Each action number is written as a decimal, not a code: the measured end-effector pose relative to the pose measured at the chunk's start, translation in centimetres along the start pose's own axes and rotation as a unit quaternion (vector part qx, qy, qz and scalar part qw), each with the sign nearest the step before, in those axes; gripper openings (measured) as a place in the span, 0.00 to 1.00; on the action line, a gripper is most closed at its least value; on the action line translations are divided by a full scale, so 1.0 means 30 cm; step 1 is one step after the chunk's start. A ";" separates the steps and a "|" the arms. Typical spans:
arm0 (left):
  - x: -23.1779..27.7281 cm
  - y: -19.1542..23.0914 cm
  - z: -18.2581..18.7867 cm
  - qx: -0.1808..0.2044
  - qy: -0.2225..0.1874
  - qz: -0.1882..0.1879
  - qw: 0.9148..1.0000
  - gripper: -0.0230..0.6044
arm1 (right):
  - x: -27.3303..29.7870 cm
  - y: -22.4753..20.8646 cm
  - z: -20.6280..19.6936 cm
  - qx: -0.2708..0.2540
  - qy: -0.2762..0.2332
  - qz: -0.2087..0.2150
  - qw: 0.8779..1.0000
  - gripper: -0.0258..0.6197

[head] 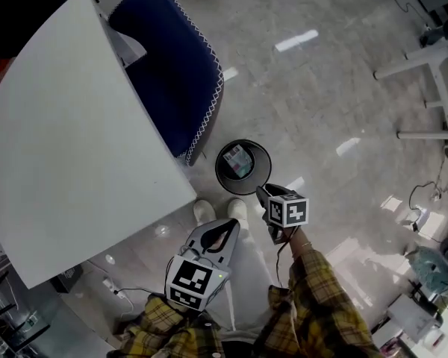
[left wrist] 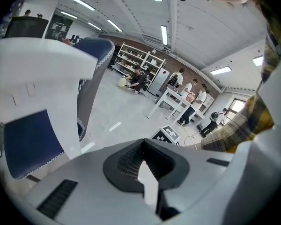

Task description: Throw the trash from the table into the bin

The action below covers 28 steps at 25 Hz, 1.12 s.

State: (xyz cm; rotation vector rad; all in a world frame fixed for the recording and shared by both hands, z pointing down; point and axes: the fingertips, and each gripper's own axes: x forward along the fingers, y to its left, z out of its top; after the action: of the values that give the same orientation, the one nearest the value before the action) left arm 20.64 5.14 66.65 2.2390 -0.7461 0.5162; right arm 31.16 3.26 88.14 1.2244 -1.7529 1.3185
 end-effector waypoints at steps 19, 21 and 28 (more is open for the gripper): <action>-0.528 -0.403 0.565 0.053 -0.169 0.103 0.979 0.05 | -1.130 0.577 0.472 -0.095 -0.216 0.187 0.954 0.18; -0.588 -0.407 0.569 0.044 -0.188 0.119 0.974 0.05 | -1.199 0.663 0.490 -0.110 -0.230 0.213 0.943 0.15; -0.831 -0.328 0.566 -0.004 -0.247 0.187 0.951 0.05 | -1.320 1.060 0.496 -0.229 -0.229 0.294 0.899 0.09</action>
State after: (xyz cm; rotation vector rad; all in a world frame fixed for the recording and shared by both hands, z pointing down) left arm 10.58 7.39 36.65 2.2477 -1.4418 0.1133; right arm 17.55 3.56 37.00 0.7904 -2.7365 0.8401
